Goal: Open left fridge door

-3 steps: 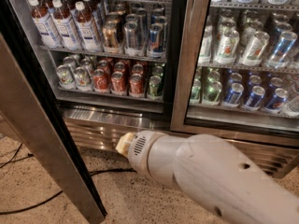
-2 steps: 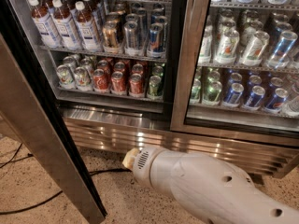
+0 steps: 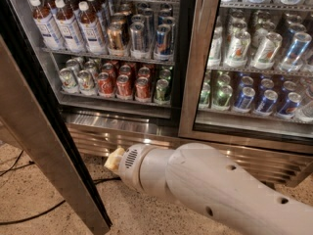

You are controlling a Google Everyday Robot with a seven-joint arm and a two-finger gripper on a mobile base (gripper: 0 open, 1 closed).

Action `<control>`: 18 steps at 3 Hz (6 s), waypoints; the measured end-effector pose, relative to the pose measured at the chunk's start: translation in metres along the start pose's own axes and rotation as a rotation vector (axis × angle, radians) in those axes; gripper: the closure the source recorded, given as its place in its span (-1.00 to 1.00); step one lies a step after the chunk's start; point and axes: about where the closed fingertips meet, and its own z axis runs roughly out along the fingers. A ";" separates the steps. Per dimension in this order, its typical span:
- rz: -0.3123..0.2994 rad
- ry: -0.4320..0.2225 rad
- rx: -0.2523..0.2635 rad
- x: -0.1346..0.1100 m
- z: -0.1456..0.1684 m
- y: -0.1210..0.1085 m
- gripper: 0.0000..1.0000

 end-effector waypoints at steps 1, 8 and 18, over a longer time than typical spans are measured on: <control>-0.043 0.094 -0.289 0.007 -0.008 0.117 1.00; -0.228 0.370 -0.625 0.099 0.006 0.264 1.00; -0.003 0.151 -0.290 -0.023 0.030 0.167 1.00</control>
Offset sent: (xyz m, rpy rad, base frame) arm -0.0698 0.1944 0.1975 0.4923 -0.2094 0.5753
